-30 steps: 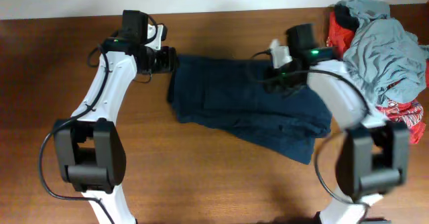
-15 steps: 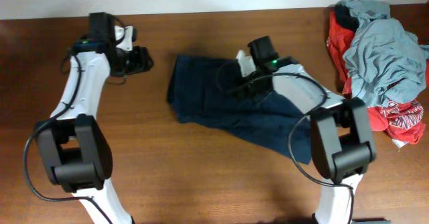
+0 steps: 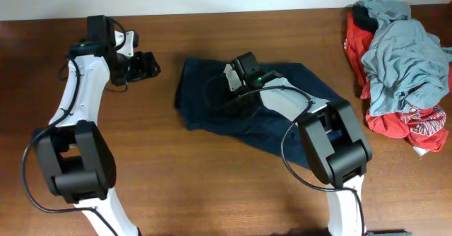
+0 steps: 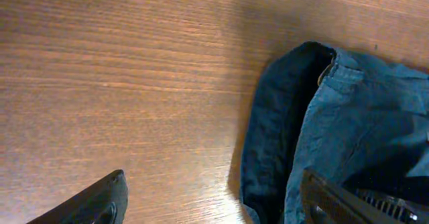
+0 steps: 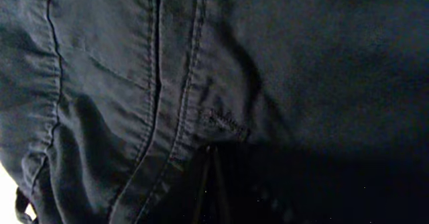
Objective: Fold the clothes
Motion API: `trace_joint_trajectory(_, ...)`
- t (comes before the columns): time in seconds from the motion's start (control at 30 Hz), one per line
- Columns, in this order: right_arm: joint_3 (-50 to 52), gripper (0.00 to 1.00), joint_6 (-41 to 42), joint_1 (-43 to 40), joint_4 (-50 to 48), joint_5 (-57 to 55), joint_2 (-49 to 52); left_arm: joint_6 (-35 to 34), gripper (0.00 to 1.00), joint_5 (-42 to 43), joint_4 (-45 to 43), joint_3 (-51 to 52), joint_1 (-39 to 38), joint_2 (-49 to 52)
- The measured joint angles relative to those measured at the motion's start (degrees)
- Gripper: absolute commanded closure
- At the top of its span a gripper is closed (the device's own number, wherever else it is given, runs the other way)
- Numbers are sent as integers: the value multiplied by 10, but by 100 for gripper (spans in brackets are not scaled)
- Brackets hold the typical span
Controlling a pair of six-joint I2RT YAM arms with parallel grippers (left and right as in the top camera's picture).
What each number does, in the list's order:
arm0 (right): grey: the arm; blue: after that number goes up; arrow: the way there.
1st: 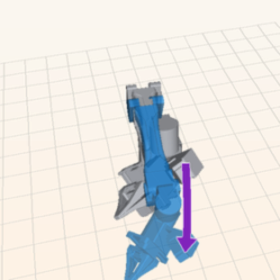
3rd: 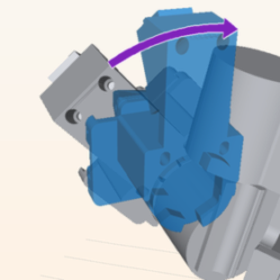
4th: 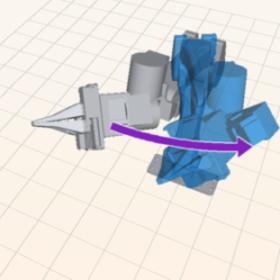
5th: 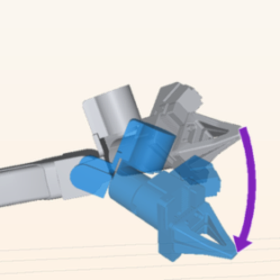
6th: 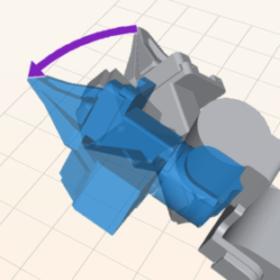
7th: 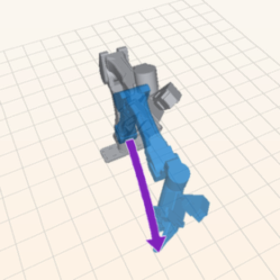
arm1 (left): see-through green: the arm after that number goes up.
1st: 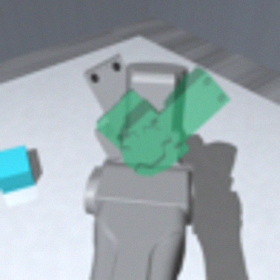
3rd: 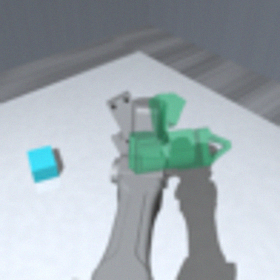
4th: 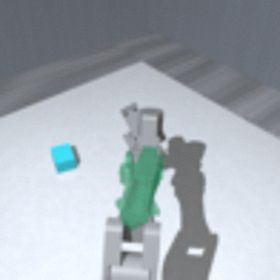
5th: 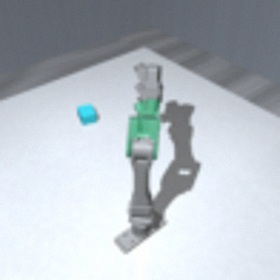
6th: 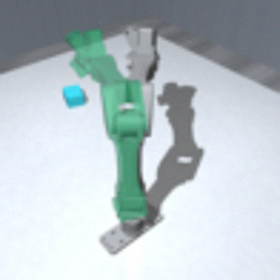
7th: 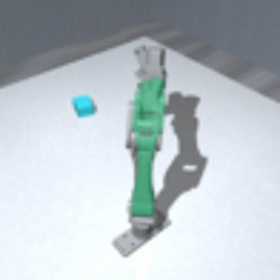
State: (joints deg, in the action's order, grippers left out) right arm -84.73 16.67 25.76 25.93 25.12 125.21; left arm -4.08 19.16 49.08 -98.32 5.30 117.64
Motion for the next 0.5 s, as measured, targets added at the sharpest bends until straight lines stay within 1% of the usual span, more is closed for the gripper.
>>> trace_joint_trajectory(0.17,-2,92,0,18,-9,-2,2,0,18,2,12,0,34,0)
trace_joint_trajectory(0.33,-5,93,-1,55,-16,-1,6,0,18,2,30,0,76,0)
trace_joint_trajectory(0.4,-9,96,-5,70,-10,3,8,0,18,2,35,0,82,0)
trace_joint_trajectory(0.5,-24,96,-15,85,13,18,12,0,17,2,37,0,80,0)
